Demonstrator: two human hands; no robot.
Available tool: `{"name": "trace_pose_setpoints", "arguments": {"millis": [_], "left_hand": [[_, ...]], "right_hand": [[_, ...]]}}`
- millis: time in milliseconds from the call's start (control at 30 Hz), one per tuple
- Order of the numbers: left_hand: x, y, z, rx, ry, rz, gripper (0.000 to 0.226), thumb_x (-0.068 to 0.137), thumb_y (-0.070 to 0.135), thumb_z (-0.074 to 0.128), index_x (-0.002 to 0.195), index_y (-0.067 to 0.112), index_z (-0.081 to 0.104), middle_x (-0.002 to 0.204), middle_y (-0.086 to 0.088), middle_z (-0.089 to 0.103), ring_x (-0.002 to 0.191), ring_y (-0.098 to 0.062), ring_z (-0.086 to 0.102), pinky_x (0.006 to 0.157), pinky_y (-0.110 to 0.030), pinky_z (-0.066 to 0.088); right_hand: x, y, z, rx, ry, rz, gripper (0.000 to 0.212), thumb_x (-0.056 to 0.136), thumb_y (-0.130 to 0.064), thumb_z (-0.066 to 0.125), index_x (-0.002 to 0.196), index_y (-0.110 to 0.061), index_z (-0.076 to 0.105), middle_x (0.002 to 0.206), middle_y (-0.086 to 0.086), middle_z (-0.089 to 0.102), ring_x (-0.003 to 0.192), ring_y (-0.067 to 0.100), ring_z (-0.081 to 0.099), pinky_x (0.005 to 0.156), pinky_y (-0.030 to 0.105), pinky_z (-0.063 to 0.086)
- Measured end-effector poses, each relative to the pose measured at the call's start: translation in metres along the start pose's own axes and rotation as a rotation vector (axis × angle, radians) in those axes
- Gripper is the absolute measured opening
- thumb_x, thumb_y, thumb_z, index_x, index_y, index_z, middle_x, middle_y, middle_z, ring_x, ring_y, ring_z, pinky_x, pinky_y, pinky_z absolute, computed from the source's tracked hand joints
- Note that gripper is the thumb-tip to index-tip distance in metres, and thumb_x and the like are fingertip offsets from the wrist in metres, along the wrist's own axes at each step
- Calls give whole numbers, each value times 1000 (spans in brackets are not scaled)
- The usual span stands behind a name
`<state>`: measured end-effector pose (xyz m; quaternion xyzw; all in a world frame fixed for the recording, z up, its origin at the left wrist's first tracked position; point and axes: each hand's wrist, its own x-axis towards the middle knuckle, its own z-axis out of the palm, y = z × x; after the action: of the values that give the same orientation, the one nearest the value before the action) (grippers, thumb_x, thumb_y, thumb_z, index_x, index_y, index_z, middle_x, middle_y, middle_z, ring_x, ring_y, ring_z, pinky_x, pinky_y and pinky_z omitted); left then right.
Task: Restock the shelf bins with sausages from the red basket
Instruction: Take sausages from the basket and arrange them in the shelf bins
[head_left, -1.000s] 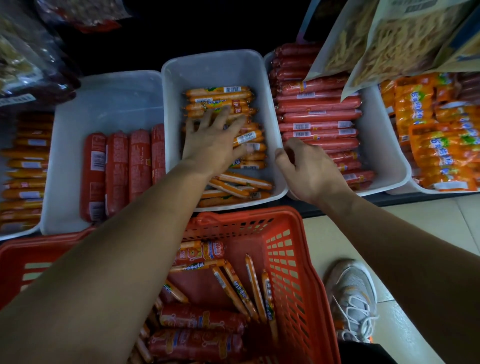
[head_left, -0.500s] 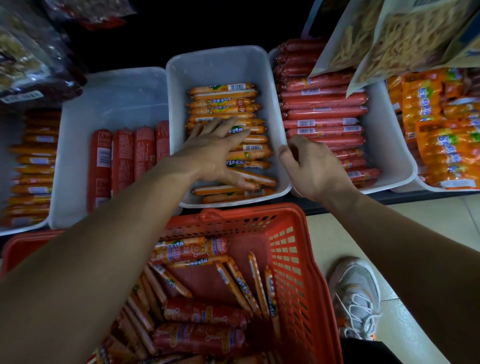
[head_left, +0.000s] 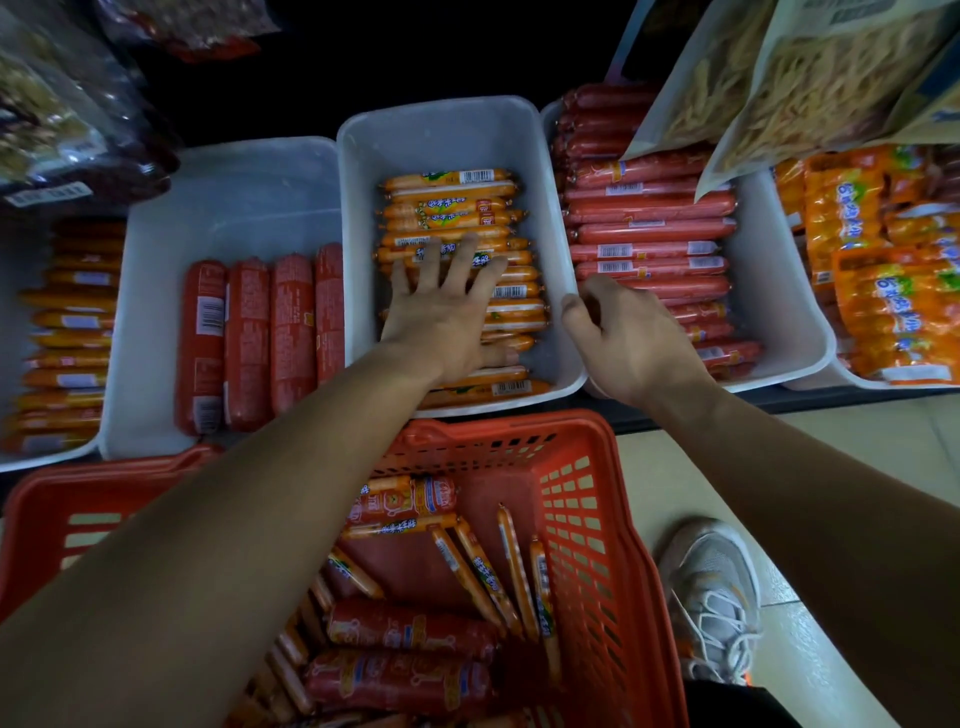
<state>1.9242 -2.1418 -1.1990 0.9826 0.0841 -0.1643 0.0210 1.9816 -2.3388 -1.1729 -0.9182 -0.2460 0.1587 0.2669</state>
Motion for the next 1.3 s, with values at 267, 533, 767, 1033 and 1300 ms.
{"name": "trace_pose_setpoints", "arguments": {"millis": [267, 533, 767, 1033, 1300], "left_hand": [[2, -20, -6, -155, -112, -28, 113, 76, 85, 49, 155, 37, -15, 163, 10, -25, 150, -26, -21, 121, -57, 0], [8, -20, 1, -271, -86, -189, 79, 95, 72, 13, 154, 32, -22, 160, 1, -33, 147, -26, -30, 121, -52, -9], [-4, -17, -27, -309, -83, -147, 79, 98, 67, 24, 158, 28, -10, 165, 1, -20, 151, -24, -16, 123, -46, -2], [-143, -45, -108, -403, -7, -169, 67, 98, 51, 48, 157, 29, 23, 159, -6, 34, 143, -29, 37, 113, -37, 33], [-301, -68, -102, -511, -95, -401, 68, 97, 48, 55, 155, 17, 34, 158, -10, 36, 144, -25, 35, 114, -28, 27]], "right_hand": [[2, 3, 2, 3, 8, 14, 34, 100, -50, 37, 88, -22, 51, 70, -4, 58, 62, 15, 57, 53, 30, 36], [3, 5, 4, -3, 23, -4, 34, 99, -51, 36, 84, -24, 49, 69, -3, 57, 61, 15, 56, 52, 29, 34], [1, 1, 1, -95, 25, 6, 34, 99, -51, 33, 86, -24, 49, 72, -2, 58, 64, 21, 57, 57, 32, 38], [-10, -65, -61, -648, -119, -80, 49, 97, -46, 44, 129, -10, 49, 128, 16, 53, 115, 38, 54, 84, 45, 48], [-77, -187, -107, -695, -421, -449, 41, 96, -44, 47, 124, -16, 57, 117, 10, 64, 107, 33, 59, 86, 37, 49]]}}
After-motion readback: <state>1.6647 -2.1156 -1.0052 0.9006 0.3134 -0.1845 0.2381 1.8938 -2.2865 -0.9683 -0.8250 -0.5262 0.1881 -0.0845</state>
